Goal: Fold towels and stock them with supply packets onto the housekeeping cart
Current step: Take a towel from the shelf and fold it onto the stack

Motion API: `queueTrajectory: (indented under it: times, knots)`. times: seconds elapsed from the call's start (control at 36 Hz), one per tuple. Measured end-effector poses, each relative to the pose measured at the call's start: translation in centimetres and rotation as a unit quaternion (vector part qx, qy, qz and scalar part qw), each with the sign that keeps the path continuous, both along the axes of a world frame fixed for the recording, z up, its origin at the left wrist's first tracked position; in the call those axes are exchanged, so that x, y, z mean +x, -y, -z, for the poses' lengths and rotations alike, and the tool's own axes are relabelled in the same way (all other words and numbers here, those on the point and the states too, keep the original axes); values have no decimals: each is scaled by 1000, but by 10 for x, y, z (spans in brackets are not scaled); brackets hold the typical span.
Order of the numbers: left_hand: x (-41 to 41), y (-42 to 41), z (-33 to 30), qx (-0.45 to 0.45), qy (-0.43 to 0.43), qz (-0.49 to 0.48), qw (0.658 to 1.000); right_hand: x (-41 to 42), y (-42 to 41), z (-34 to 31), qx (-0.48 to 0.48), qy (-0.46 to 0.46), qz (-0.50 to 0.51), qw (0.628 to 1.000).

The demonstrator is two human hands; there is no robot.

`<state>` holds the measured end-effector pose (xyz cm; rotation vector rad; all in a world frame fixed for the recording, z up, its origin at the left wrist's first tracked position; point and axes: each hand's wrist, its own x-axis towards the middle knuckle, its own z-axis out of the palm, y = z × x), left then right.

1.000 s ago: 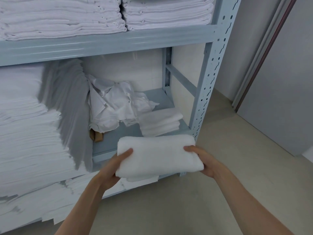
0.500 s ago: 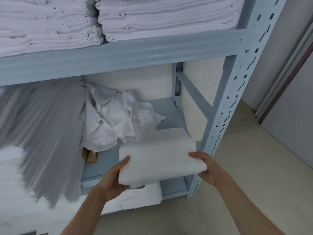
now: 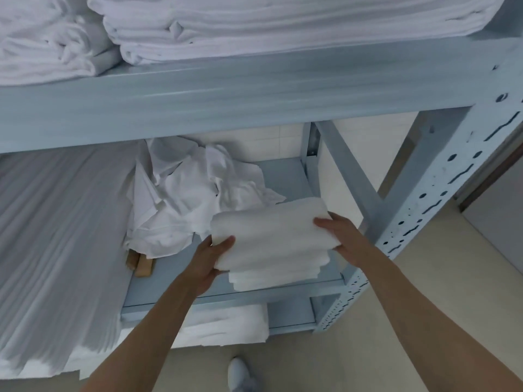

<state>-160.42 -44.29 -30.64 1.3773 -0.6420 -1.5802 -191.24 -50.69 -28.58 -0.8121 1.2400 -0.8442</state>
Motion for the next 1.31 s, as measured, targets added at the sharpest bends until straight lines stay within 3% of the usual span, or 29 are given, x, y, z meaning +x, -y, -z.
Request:
queueTrajectory:
  times: [0.17,0.28,0.42,0.5,0.58,0.64,0.72,0.83,0.97,1.31]
  knots:
    - [1,37,32,46,62,-10,997,5,19,28,-32,-121,12,992]
    - [-5,36,64,104,115,4,988,15,14,59,-6,-256,-8,967]
    - [-4,33,79,97,175,6,980,20,15,69,-27,-355,-13,934]
    - [-2,35,73,81,261,18,962,19,15,66,-52,-459,-49,886]
    - [-7,37,62,-6,448,-3,894,22,16,52,-167,-578,-58,797]
    - [-14,39,50,-108,534,-9,838,28,18,42,-253,-582,-49,771]
    - [-33,49,34,-210,592,22,778,46,24,34,-322,-585,-81,740]
    - [-67,66,37,-224,649,95,721,71,33,48,-303,-639,-164,688]
    - [-78,59,83,-140,686,207,683,64,27,93,-248,-662,-221,672]
    - [-82,57,106,-153,713,186,658,64,26,118,-277,-664,-181,670]
